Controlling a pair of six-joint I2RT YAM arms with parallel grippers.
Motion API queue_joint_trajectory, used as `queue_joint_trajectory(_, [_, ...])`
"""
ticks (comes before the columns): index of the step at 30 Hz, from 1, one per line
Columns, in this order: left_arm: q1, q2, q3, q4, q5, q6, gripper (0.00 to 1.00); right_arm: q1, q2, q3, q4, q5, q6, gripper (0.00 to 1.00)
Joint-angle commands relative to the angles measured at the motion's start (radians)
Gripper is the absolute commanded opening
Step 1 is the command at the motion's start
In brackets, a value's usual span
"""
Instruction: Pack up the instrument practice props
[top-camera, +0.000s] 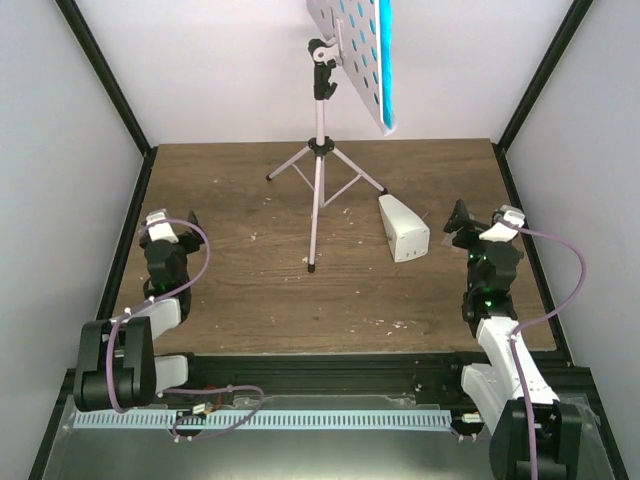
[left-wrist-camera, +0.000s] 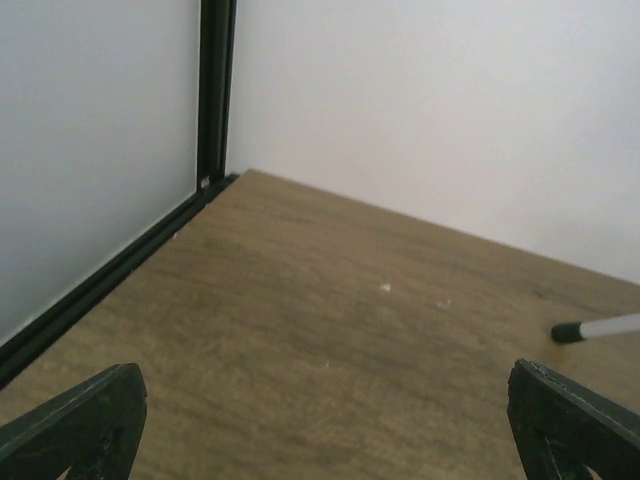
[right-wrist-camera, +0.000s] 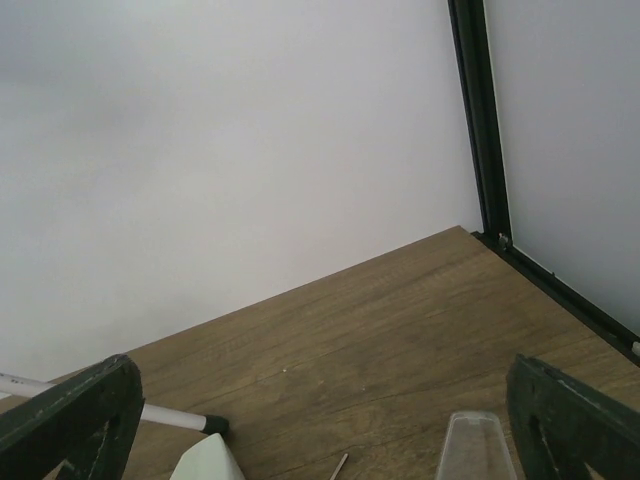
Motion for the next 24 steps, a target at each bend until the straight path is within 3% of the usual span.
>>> queue_joint_trajectory(1, [0.003,0.010,-0.008,-0.039,-0.022,-0.019,1.00,0.002,-0.011,-0.003,-0.005,0.053,0.017,1.00])
queue_joint_trajectory(8, [0.003,0.040,0.029,-0.094,-0.090,-0.031,1.00,0.001,-0.016,-0.036,0.058,0.052,0.080,1.00])
queue_joint_trajectory(13, [0.003,0.033,0.025,-0.093,-0.081,-0.038,1.00,0.002,0.044,0.005,0.036,-0.073,0.092,1.00])
queue_joint_trajectory(20, [0.005,0.015,0.006,-0.079,-0.066,-0.023,1.00,0.003,0.410,0.306,-0.250,-0.403,0.035,1.00])
queue_joint_trajectory(24, [0.013,0.011,-0.005,-0.065,-0.056,-0.018,1.00,0.004,0.579,0.362,-0.269,-0.575,0.033,1.00])
